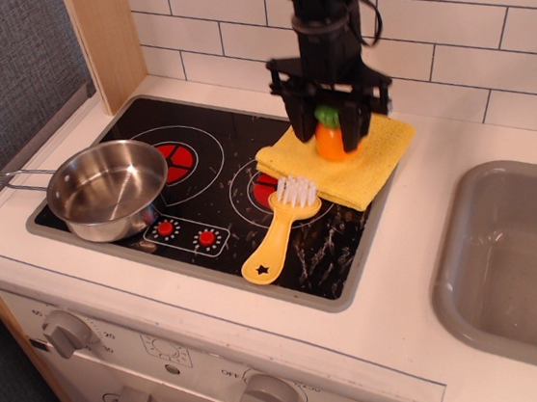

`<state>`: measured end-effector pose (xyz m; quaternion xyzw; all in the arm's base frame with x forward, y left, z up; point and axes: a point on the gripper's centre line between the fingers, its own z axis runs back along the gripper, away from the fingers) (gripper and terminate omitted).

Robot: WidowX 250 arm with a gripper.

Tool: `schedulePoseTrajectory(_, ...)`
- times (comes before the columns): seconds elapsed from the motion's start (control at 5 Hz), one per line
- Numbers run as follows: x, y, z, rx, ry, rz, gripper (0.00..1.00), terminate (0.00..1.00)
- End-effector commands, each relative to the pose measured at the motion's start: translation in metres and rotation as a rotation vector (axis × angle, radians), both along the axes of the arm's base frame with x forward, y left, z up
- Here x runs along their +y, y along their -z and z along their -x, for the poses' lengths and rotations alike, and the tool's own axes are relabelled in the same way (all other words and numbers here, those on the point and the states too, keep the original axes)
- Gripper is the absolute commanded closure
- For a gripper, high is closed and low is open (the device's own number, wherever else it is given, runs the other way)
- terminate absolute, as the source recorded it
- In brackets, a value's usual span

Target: Place the carrot in the pot

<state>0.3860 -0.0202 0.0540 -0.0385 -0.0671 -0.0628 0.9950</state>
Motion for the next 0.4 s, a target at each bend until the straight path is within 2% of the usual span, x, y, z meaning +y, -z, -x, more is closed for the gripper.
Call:
schedulePoseTrajectory(0.0,0.052,-0.067,0.036,-0.136,-0.094,0.013,0.0,0.0)
schedulePoseTrajectory(0.2,0.09,-0.051,0.062,-0.088,-0.168,-0.05,0.0,0.0)
